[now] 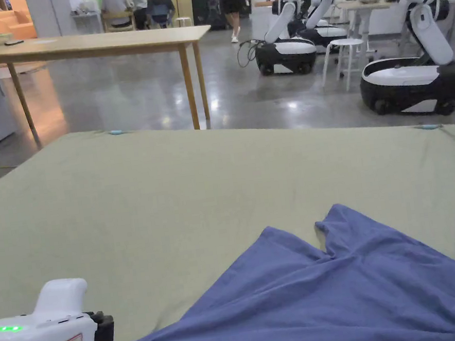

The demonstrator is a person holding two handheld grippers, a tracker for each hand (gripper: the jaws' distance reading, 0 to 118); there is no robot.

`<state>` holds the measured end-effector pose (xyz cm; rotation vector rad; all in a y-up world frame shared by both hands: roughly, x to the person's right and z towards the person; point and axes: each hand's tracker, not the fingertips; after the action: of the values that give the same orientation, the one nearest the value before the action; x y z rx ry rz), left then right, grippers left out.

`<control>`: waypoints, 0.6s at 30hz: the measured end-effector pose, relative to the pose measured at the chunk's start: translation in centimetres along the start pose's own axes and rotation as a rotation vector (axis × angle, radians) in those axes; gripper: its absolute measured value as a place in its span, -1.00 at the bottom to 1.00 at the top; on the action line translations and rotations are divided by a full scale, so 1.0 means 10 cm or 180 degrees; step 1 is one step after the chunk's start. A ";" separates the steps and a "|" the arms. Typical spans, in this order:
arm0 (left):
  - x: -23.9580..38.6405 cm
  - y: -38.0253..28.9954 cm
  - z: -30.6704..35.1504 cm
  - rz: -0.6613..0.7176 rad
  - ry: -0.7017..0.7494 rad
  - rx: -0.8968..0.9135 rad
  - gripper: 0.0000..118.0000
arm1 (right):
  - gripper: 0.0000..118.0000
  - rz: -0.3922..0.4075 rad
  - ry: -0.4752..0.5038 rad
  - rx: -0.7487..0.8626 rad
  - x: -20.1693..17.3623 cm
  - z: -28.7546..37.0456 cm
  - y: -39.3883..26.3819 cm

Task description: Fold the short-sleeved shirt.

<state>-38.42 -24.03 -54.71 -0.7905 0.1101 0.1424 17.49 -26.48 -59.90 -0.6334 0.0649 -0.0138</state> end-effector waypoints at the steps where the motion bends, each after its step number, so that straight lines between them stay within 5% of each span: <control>1: 0.00 -0.01 -0.02 0.0026 -0.0085 -0.0050 -0.99 | -0.99 -0.0049 0.0069 0.0012 -0.03 0.03 -0.02; 5: -0.04 -0.02 -0.26 0.0007 -0.0124 -0.0221 -0.84 | -0.99 -0.0024 0.0103 -0.0017 -0.09 0.02 -0.07; 7: -0.11 0.01 -0.44 0.0011 -0.0190 -0.0353 0.22 | -0.99 -0.0017 0.0139 -0.0058 -0.09 -0.01 -0.08; 8: -0.11 0.02 -0.50 -0.0040 -0.0201 -0.0424 0.47 | -0.99 -0.0018 0.0150 -0.0062 -0.09 -0.02 -0.08; 9: -0.09 0.03 -0.58 -0.0163 -0.0166 -0.0523 0.47 | -0.99 -0.0006 0.0152 -0.0072 -0.13 -0.01 -0.09; 10: -0.09 0.01 -0.66 -0.0257 -0.0103 -0.0618 0.97 | -0.99 0.0001 0.0156 -0.0077 -0.15 -0.02 -0.10; 15: -0.04 -0.02 -0.93 -0.0252 -0.0051 -0.0772 0.85 | -0.99 0.0010 0.0178 -0.0131 -0.18 -0.10 -0.10; 17: 0.00 -0.06 -1.00 -0.0292 -0.0154 -0.0864 0.31 | -0.99 0.0063 0.0169 -0.0155 -0.23 -0.13 -0.08; 18: 0.02 -0.08 -0.98 -0.0319 -0.0186 -0.0902 0.20 | -0.99 0.0086 0.0165 -0.0162 -0.24 -0.15 -0.07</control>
<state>-38.55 -31.55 -61.07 -1.0717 -0.0058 0.0868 14.98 -27.90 -60.58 -0.6830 0.1241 -0.0025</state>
